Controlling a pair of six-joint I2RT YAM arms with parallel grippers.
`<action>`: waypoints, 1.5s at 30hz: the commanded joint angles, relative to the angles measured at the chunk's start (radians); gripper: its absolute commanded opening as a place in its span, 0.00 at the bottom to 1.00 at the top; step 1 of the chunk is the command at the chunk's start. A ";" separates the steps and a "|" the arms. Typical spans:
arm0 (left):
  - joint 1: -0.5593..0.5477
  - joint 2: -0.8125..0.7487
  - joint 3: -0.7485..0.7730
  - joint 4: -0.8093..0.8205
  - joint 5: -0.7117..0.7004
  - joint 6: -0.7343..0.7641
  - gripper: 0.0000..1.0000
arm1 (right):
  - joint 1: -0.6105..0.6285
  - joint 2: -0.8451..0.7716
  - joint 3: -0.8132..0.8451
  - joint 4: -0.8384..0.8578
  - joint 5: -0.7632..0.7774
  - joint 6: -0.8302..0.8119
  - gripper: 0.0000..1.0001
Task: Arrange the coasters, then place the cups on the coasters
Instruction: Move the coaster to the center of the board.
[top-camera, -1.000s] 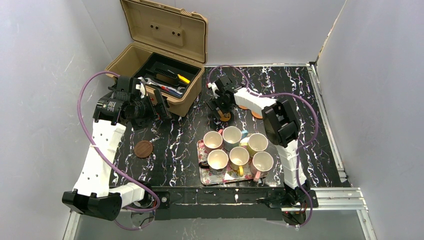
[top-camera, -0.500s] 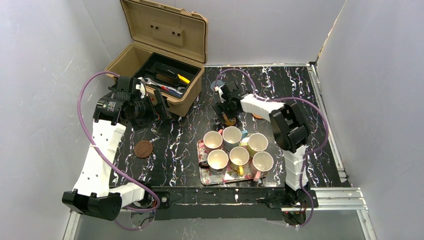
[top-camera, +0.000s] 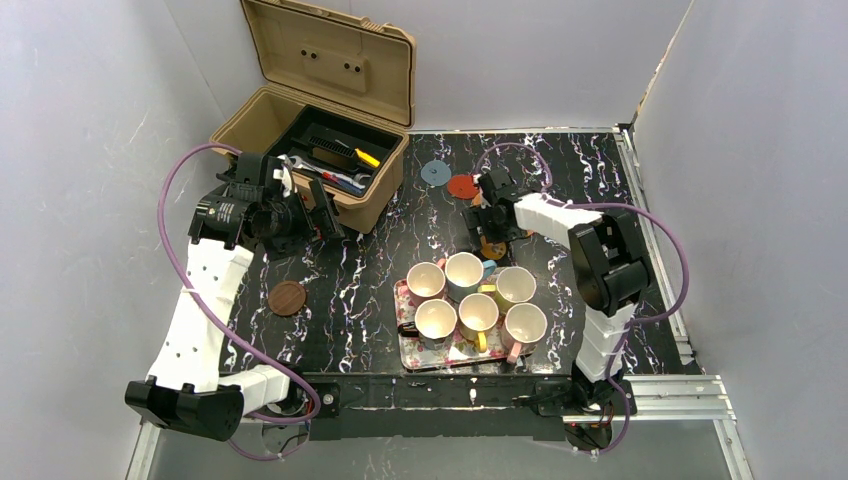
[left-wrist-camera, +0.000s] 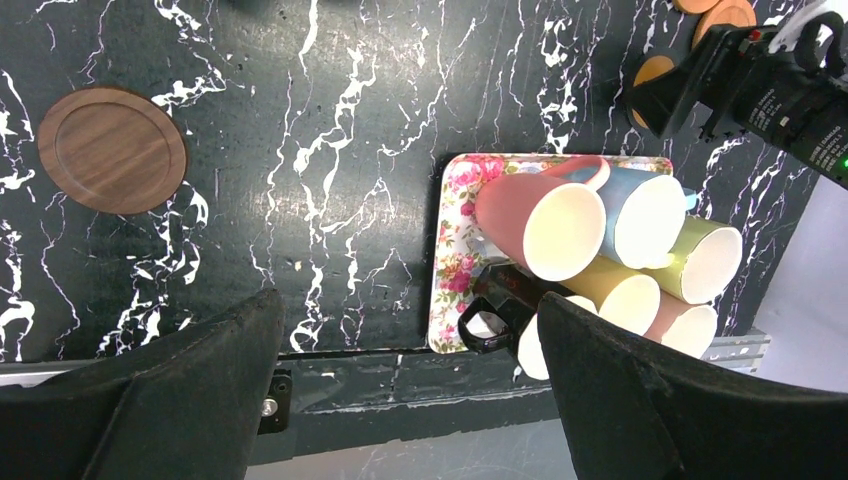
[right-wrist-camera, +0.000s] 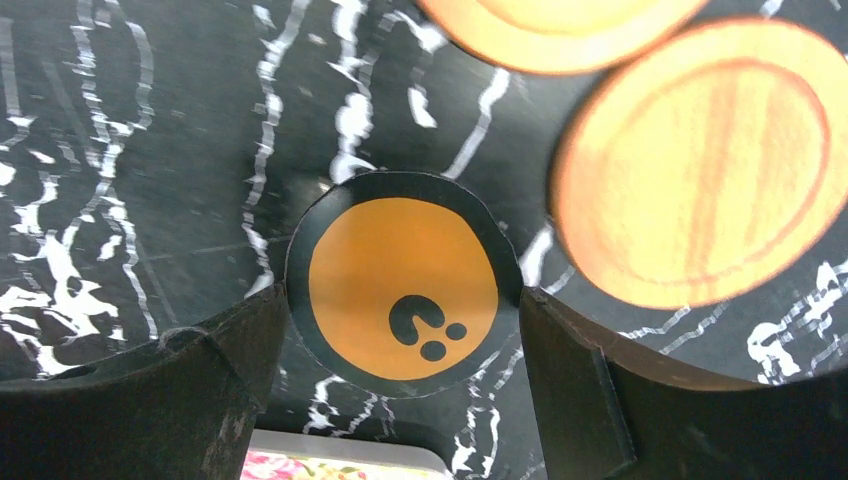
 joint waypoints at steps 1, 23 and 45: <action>0.005 -0.003 -0.009 0.018 0.015 0.008 0.96 | -0.050 0.023 -0.109 -0.153 0.131 0.006 0.88; 0.006 0.049 -0.003 0.072 0.047 0.000 0.96 | -0.198 -0.132 -0.240 -0.151 0.164 0.043 0.87; 0.006 0.036 -0.010 0.096 0.058 0.007 0.96 | -0.375 -0.270 -0.024 -0.144 0.240 0.148 0.99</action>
